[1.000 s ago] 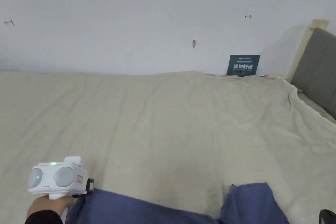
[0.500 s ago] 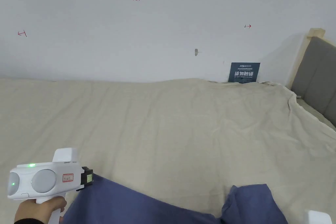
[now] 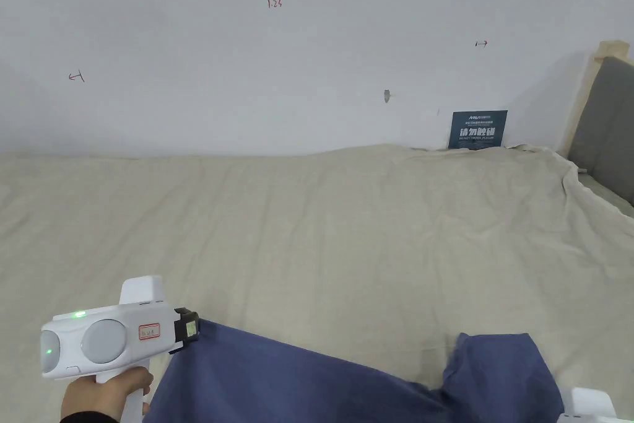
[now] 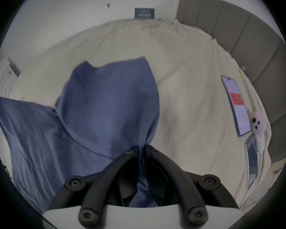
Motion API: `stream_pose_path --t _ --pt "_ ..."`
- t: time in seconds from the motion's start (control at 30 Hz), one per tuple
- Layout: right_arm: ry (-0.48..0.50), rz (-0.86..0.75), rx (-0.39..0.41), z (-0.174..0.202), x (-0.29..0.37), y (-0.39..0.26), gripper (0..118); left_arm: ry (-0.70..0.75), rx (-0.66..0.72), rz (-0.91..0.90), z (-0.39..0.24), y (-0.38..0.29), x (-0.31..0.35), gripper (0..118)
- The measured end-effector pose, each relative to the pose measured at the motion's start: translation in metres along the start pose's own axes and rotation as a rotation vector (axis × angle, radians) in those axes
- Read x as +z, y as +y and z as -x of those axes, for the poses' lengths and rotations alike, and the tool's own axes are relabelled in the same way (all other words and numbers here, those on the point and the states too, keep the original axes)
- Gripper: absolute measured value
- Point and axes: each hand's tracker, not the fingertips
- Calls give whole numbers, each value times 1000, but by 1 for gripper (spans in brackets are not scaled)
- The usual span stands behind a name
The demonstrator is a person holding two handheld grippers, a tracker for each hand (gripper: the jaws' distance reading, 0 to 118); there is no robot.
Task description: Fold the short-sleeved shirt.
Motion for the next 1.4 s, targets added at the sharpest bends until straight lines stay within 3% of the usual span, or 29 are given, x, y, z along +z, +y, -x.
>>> stream_pose_path --t 0.3,0.6,0.93,1.2,1.4 --pt "61 -322 110 6 141 38 6 28 72 -94 14 -1 62 2" --pt "110 -596 175 42 281 98 6 52 84 -325 26 65 167 2" --pt "122 -799 202 55 342 195 6 65 57 -528 5 164 258 2" --pt "22 -1015 206 65 378 258 6 167 -98 -623 -24 226 275 2" --pt "25 -1101 187 71 387 284 6 248 -214 -674 -41 252 259 2"
